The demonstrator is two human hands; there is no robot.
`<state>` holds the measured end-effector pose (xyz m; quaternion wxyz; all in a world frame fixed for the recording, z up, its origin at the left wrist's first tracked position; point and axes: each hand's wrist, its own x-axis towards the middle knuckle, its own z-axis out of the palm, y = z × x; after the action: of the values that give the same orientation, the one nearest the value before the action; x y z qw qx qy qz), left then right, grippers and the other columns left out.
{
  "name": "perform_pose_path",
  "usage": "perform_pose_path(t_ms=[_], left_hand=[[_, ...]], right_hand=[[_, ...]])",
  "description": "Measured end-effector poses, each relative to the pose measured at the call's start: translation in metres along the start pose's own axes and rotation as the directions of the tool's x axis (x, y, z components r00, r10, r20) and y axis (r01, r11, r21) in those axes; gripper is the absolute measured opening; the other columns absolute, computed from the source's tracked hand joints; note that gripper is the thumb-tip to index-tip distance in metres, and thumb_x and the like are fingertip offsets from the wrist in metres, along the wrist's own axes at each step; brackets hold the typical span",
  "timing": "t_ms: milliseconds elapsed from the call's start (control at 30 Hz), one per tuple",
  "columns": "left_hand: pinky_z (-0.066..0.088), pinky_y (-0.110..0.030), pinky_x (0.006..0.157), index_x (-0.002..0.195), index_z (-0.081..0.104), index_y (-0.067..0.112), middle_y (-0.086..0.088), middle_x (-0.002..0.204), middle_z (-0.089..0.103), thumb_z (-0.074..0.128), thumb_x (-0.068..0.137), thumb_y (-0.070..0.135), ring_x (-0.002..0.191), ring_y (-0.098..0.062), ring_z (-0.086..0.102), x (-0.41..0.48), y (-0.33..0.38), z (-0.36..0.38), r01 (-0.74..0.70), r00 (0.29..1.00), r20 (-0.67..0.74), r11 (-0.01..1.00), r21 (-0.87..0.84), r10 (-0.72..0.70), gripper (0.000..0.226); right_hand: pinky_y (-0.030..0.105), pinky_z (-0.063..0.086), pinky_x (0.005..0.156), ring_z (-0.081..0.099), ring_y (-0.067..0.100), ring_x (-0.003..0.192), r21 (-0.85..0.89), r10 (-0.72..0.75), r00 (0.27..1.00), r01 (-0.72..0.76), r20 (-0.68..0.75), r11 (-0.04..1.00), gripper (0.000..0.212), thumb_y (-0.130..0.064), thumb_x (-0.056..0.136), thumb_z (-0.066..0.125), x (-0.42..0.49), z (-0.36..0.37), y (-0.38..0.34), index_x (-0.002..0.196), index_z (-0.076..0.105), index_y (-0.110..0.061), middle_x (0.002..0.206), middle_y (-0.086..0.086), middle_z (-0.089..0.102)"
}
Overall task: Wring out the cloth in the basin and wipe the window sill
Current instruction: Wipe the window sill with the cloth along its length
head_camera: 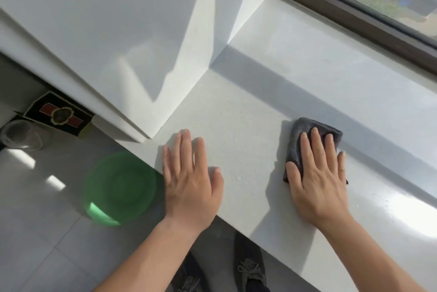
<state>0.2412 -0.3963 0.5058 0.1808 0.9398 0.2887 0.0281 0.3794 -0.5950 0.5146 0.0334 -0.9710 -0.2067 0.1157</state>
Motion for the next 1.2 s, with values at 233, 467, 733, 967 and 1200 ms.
perform_pose_path(t_ms=[233, 467, 733, 967, 1200], left_hand=[[0.010, -0.057, 0.120, 0.144, 0.035, 0.008, -0.018, 0.160, 0.023, 0.040, 0.091, 0.033, 0.152, -0.028, 0.011, -0.011, 0.009, 0.008, 0.052, 0.997, -0.060, 0.998, -0.045, -0.055, 0.059], [0.004, -0.056, 0.121, 0.152, 0.024, 0.002, -0.017, 0.164, 0.008, 0.037, 0.094, 0.033, 0.153, -0.025, -0.005, -0.034, 0.039, 0.023, 0.174, 0.980, -0.084, 0.982, -0.079, -0.180, 0.067], [0.007, -0.048, 0.121, 0.153, 0.008, -0.006, -0.019, 0.164, -0.008, 0.034, 0.095, 0.037, 0.152, -0.031, -0.009, -0.073, 0.080, 0.049, 0.392, 0.883, -0.164, 0.884, -0.254, -0.439, 0.077], [0.007, -0.045, 0.121, 0.153, 0.004, -0.006, -0.020, 0.163, -0.011, 0.034, 0.094, 0.035, 0.152, -0.031, -0.009, -0.076, 0.091, 0.062, 0.448, 0.840, -0.180, 0.841, -0.303, -0.512, 0.078], [0.018, -0.052, 0.120, 0.153, 0.009, -0.006, -0.022, 0.163, -0.006, 0.036, 0.092, 0.034, 0.152, -0.032, -0.008, -0.072, 0.107, 0.064, 0.523, 0.794, -0.165, 0.797, -0.303, -0.584, 0.077]], right_hand=[[0.051, -0.004, 0.124, -0.003, 0.027, 0.155, 0.005, -0.405, 0.914, 0.406, -0.024, 0.914, 0.069, -0.051, 0.098, 0.024, 0.059, 0.005, -0.089, 0.160, 0.015, -0.020, 0.168, 0.000, 0.006], [0.044, -0.009, 0.124, -0.012, 0.020, 0.154, -0.045, -0.524, 0.850, 0.526, 0.055, 0.849, 0.065, -0.049, 0.101, 0.023, 0.032, -0.008, 0.010, 0.160, 0.008, -0.026, 0.168, -0.006, -0.004], [0.053, -0.001, 0.123, -0.006, 0.026, 0.154, 0.031, -0.537, 0.842, 0.536, 0.044, 0.844, 0.071, -0.047, 0.095, 0.026, 0.118, -0.012, -0.087, 0.160, 0.011, -0.024, 0.169, -0.001, 0.003], [0.050, 0.001, 0.124, -0.003, 0.018, 0.155, -0.077, -0.883, 0.436, 0.900, 0.171, 0.429, 0.066, -0.050, 0.096, 0.021, 0.131, -0.014, -0.083, 0.159, 0.014, -0.033, 0.167, -0.011, 0.007], [0.052, -0.002, 0.123, -0.006, 0.023, 0.155, 0.043, -0.776, 0.621, 0.777, 0.109, 0.628, 0.071, -0.044, 0.092, 0.032, 0.097, -0.006, -0.119, 0.159, 0.014, -0.029, 0.168, -0.006, 0.004]])
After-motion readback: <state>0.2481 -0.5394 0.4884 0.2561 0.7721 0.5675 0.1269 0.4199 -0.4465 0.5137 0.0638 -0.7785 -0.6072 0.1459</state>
